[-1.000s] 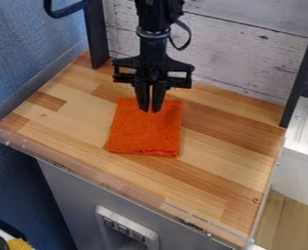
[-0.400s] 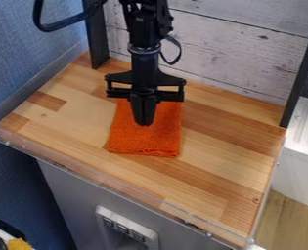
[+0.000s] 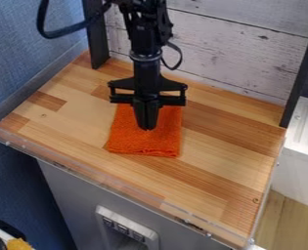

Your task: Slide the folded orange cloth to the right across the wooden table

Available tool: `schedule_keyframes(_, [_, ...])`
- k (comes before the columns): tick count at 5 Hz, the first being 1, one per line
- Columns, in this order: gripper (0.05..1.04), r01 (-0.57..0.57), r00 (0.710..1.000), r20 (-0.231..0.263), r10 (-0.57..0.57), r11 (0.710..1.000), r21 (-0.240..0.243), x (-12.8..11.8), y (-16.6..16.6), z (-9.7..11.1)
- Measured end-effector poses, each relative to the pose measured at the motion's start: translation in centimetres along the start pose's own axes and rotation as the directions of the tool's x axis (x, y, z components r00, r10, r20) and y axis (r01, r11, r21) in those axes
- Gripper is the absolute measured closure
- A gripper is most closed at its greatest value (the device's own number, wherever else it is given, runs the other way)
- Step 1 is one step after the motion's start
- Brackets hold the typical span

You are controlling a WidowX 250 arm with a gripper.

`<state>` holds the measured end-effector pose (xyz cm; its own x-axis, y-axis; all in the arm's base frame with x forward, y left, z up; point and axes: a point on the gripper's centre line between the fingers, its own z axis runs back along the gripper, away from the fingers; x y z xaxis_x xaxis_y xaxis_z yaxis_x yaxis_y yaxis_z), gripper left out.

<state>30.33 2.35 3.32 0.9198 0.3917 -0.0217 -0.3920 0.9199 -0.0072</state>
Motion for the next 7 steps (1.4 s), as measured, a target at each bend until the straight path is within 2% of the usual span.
schedule_keyframes(3, [1.025,-0.010,1.000,0.025,0.010,1.000,-0.008,0.6,-1.2,-2.1])
schedule_keyframes(5, [1.025,0.075,0.996,0.057,-0.075,0.997,-0.005,1.0,-3.7,-2.2])
schedule_keyframes(7, [1.025,0.208,0.977,0.051,-0.208,0.978,0.013,-0.1,-6.1,-2.3])
